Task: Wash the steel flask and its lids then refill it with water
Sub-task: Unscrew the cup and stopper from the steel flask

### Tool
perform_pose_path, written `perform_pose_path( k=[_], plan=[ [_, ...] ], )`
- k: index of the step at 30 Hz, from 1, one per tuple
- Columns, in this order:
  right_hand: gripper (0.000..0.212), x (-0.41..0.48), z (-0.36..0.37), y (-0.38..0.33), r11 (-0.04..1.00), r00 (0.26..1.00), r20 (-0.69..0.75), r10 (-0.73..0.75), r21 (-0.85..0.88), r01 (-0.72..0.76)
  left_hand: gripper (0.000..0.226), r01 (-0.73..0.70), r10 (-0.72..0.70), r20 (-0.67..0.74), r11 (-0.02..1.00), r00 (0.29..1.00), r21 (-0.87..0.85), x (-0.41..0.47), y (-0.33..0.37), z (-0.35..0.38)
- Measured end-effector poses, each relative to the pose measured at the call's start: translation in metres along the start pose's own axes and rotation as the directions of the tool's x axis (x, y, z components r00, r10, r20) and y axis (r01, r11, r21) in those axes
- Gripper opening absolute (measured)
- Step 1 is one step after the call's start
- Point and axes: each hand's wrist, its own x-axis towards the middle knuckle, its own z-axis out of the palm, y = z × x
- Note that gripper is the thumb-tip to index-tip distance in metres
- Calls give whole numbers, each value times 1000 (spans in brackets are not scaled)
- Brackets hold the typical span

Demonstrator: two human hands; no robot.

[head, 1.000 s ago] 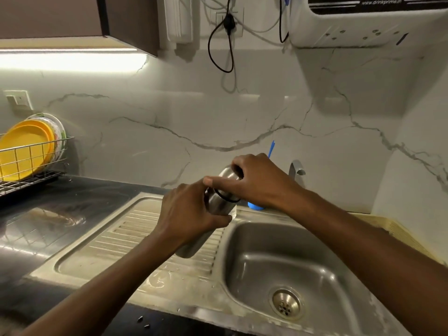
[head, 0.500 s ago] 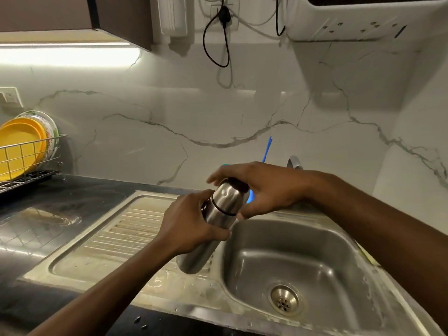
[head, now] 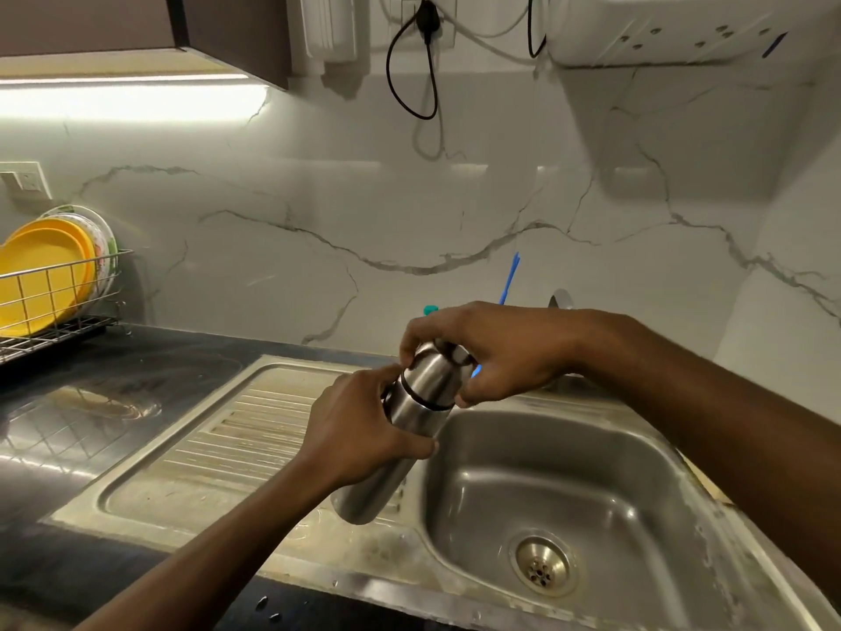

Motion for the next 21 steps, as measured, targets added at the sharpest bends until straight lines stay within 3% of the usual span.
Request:
perform_pose_path(
  k=[2,4,7,12,16,21],
  plan=[
    [69,1,3,1,1000,1000,-14,-12,27,12,66,2,-2,-9,1000,1000,-4,0,0,-2],
    [77,5,7,-1,996,994,-52,91,6,-91,61,6,-6,-15,1000,1000,-7,1,-1,-3],
    [65,16,11,-2,964,961,-88,262,-17,-265,59,26,-26,-7,999,1000,21,-1,-1,-4],
    [43,24,3,2,995,996,-13,91,-48,-91,80,33,-33,1,998,999,58,0,-9,-6],
    [54,32,-1,3,1000,998,64,-28,14,27,88,40,-40,-1,996,999,77,2,-17,-12],
    [58,45,-6,-2,989,989,-30,-144,7,144,80,63,-62,-14,997,998,50,4,-31,-25]
  ],
)
